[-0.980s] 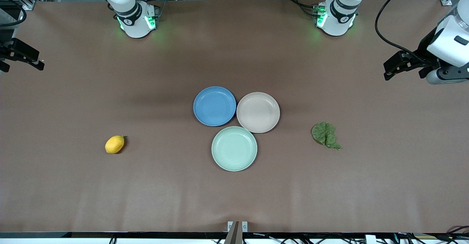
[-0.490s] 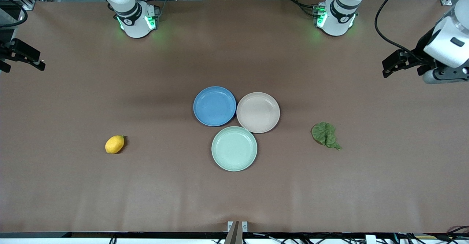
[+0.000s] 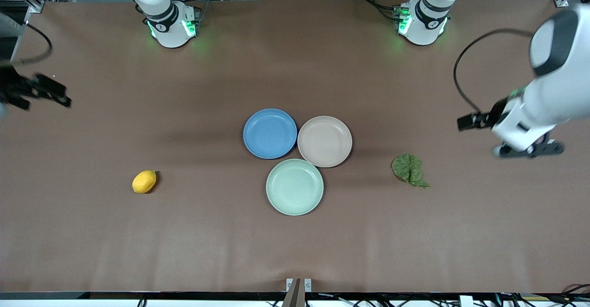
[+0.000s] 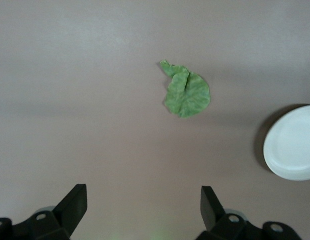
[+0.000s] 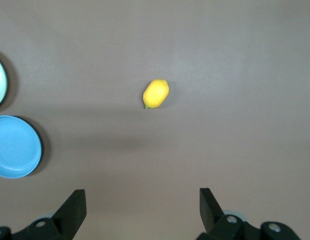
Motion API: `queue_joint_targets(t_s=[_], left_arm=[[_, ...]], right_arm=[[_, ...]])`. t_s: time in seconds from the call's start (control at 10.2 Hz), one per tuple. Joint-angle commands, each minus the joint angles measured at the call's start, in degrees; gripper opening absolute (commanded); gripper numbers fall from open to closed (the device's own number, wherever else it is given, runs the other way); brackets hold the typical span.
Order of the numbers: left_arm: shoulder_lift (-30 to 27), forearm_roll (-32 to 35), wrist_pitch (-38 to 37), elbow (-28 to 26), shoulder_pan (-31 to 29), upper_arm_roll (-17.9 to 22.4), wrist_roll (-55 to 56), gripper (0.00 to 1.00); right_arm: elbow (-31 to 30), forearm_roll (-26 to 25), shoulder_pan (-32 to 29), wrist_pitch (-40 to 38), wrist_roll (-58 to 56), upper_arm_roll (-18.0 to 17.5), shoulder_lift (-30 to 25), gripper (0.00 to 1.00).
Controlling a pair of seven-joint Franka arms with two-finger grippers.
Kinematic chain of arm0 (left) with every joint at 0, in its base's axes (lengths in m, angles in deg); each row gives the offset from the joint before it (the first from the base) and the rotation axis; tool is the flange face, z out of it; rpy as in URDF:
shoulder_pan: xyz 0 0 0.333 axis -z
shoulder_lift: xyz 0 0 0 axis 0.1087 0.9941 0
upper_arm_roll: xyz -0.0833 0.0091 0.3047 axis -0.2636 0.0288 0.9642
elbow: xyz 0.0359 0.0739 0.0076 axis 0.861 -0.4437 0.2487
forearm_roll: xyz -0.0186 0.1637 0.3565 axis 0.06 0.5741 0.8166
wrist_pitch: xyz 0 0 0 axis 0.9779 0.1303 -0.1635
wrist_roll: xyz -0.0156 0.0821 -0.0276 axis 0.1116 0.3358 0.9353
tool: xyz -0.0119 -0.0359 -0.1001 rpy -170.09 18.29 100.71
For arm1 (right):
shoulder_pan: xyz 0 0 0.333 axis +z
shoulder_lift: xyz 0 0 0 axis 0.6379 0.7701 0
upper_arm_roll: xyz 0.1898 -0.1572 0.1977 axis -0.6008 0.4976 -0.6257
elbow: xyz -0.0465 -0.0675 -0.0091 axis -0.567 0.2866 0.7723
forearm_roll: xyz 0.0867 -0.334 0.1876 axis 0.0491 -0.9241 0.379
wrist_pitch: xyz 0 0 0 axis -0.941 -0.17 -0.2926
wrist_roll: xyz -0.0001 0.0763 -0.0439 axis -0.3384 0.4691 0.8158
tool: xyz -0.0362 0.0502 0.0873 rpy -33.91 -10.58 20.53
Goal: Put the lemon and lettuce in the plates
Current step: 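Move the right gripper toward the lemon while the left gripper approaches the lettuce, then close the right gripper on the lemon while the left gripper grasps the lettuce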
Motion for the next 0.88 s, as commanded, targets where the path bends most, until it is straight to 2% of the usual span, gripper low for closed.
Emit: queue_joint_targets(t_s=[0.0,0.2,0.49,0.78], left_arm=[[6.2,1.1,4.8,0.9,-0.7,-0.2,-1.8,1.0],[9.5,1.1,11.6,-2.7,0.1,-0.2,-0.3,1.0],[10.5,1.1,28.1,-14.0,-0.5,-0.1,-0.3,1.0],[11.7,1.1,36.6,-19.1,-0.2,-0.1,-0.1,1.0]], right_arm=[[1.2,0.8,1.1,5.6,0.2,0.3,8.4,1.0],[1.2,0.9,1.6,11.0,0.6,0.3,13.6,1.0],[1.2,0.9,1.5,16.6,4.2,0.3,20.9,1.0],[1.1,2.5,-0.3,21.8,7.1,0.4,24.9,1.0]])
